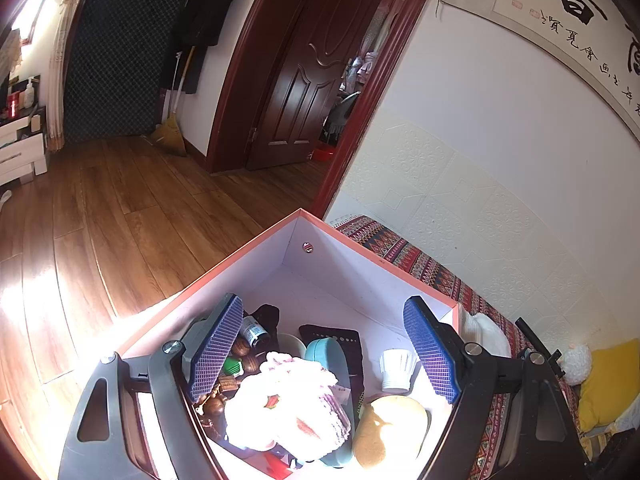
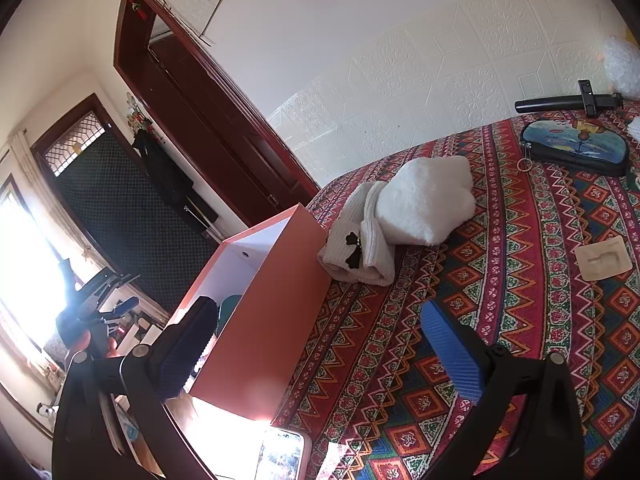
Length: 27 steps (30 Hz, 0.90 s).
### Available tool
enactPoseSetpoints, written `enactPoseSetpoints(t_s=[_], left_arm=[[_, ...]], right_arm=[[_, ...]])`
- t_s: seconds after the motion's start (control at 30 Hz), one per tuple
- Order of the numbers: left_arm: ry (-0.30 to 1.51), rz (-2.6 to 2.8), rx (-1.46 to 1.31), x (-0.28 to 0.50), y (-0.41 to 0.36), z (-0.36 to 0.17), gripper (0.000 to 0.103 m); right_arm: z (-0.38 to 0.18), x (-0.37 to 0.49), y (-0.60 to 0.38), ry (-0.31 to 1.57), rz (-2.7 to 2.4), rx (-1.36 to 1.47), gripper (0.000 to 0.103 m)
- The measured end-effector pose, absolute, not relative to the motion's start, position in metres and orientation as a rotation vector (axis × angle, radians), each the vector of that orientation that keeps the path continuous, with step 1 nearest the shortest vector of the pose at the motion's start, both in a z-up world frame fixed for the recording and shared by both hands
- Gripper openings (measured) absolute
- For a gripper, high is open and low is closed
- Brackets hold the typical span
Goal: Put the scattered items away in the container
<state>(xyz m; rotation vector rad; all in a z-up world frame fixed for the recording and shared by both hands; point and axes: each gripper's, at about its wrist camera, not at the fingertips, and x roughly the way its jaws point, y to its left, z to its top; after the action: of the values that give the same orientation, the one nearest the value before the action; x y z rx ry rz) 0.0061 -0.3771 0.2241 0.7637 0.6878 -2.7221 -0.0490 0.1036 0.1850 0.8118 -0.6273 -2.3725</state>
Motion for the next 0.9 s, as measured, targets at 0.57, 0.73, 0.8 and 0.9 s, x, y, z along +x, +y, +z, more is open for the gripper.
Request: enactPoseSetpoints(t_s=[0.57,0.73,0.8,0.9], left_arm=[[0.687,-2.728,0.77,0.007,-0.3746,0.2239,0.083],[0.687,-2.728,0.771,0.0073,-0.3735,0.2232,0.083],[0.687,-2.727,0.77,0.007,-0.3737,0.2233,0.083],[0.688,-2.727,0.77,0.007,-0.3736,0.2233,0.083]], right_arm=[[0.1836,-0.0495,0.1054,-0.628,-2.377,0.813,0.102],[0.1836,-0.0495,0.1052,-0.629,-2.377,0.812,0.102],[0.1835,-0.0494,0.1053,-0.629,-2.377,0.813,0.102],[0.1829,-0.0495,0.1056,-0.629,-2.378,0.812,0.102]])
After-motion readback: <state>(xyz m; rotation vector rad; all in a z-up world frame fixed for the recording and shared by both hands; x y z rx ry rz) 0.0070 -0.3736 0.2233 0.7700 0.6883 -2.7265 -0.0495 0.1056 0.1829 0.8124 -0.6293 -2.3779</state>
